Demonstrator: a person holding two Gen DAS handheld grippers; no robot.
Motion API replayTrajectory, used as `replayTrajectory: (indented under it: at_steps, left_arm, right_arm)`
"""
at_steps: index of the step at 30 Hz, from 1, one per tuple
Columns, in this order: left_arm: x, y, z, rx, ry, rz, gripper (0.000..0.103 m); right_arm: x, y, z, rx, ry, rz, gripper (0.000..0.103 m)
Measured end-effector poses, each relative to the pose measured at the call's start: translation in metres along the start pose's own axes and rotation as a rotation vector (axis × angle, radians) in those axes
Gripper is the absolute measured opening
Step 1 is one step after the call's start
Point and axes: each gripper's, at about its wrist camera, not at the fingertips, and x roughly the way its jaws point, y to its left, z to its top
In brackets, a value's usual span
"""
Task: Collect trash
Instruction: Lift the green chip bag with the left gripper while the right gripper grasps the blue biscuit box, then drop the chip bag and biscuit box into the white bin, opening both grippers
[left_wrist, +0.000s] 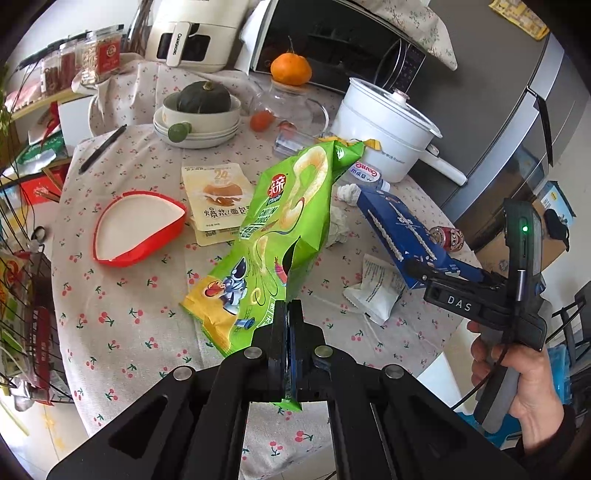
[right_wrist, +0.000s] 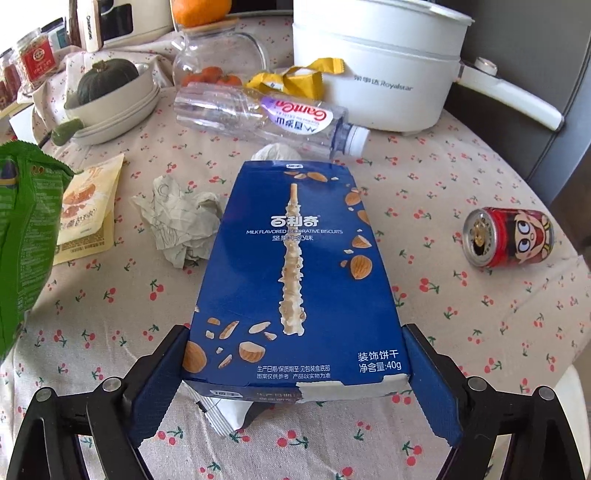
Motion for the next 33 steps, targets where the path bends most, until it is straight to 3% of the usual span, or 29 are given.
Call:
replayTrajectory:
  at_steps: [8, 16, 22, 28, 33]
  left_arm:
    - [-0.009, -0.025, 0.002, 0.013, -0.014, -0.083, 0.000]
    - [-0.015, -0.082, 0.000, 0.107, -0.035, -0.165, 0.000]
    - [-0.015, -0.137, -0.004, 0.180, -0.054, -0.256, 0.000]
    - [0.001, -0.206, -0.021, 0.240, 0.002, -0.388, 0.000]
    - [0.026, -0.266, -0.045, 0.313, 0.060, -0.452, 0.000]
  right_arm:
    - [-0.064, -0.027, 0.000, 0.005, -0.098, 0.033, 0.092]
    - [-0.117, -0.080, -0.021, 0.021, -0.151, -0.011, 0.092]
    - [-0.139, -0.133, -0.045, 0.071, -0.139, -0.073, 0.092]
    - [-0.153, -0.193, -0.074, 0.152, -0.097, -0.114, 0.092]
    - [-0.160, -0.234, -0.103, 0.193, -0.059, -0.160, 0.092]
